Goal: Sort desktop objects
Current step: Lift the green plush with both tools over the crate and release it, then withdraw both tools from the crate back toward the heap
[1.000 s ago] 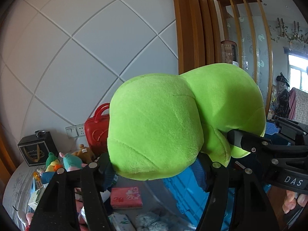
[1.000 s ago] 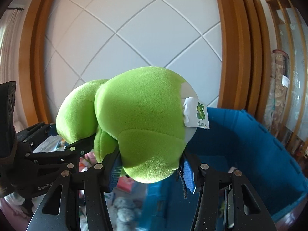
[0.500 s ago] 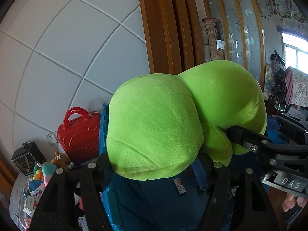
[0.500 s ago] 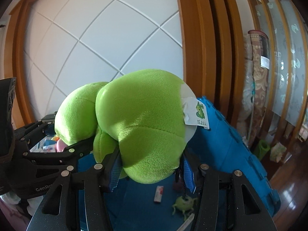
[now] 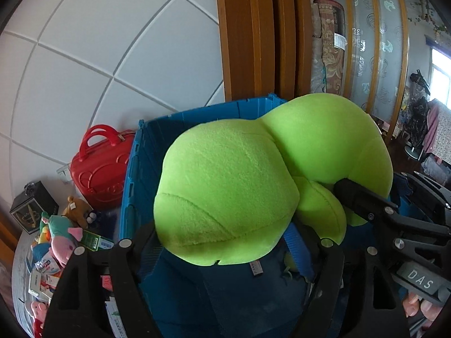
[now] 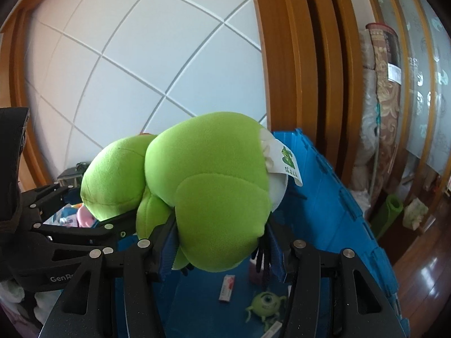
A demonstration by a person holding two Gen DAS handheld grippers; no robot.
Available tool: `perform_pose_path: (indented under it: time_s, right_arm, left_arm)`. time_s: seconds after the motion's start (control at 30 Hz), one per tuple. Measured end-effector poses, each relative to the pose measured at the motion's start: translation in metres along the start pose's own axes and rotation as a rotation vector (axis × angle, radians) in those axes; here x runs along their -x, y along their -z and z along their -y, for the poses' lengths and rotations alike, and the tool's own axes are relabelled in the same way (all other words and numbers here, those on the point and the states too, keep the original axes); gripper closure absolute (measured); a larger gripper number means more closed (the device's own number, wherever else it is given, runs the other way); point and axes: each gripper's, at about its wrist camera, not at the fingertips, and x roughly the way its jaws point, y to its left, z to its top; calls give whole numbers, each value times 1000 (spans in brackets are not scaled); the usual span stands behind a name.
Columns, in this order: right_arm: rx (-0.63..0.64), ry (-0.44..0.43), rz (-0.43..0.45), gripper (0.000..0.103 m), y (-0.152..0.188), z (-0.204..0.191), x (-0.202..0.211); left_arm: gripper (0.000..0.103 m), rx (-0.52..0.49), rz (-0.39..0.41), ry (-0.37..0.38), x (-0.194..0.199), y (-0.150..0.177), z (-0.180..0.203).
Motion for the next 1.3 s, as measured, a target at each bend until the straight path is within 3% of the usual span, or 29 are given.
perform_pose_path:
  time_s: [0.17, 0.23, 0.27, 0.4, 0.53, 0.67, 0.9, 1.1, 1.2, 1.3]
  right_arm:
    - [-66, 11, -29, 47, 5, 15, -7]
    - [-55, 55, -8, 42, 4, 15, -3]
    - [-51, 67, -3, 39, 4, 14, -1]
    - [-29, 115, 10, 8, 3, 8, 4]
    - [-64, 123, 4, 1, 0, 18, 0]
    - [-114, 113, -24, 0, -1, 27, -5]
    - [-132, 139, -6, 0, 1, 29, -3]
    - [-71, 216, 64, 0, 6, 11, 11]
    - [-33, 185, 52, 0, 12, -8, 14]
    - [-13, 151, 85, 0, 15, -32, 23]
  left_arm:
    - [23, 47, -78, 51, -20, 11, -5]
    - [23, 26, -78, 25, -23, 15, -1]
    - [23, 19, -71, 20, -22, 15, 0]
    - [23, 25, -40, 27, -14, 17, -2]
    - [23, 76, -57, 41, -19, 16, -13]
    - [23, 111, -40, 37, -16, 17, -19]
    - [23, 148, 67, 13, 5, 22, -27]
    - [23, 224, 189, 73, 56, 35, -56]
    - [23, 267, 226, 80, 81, 38, -77]
    - [23, 281, 281, 38, 106, 41, -95]
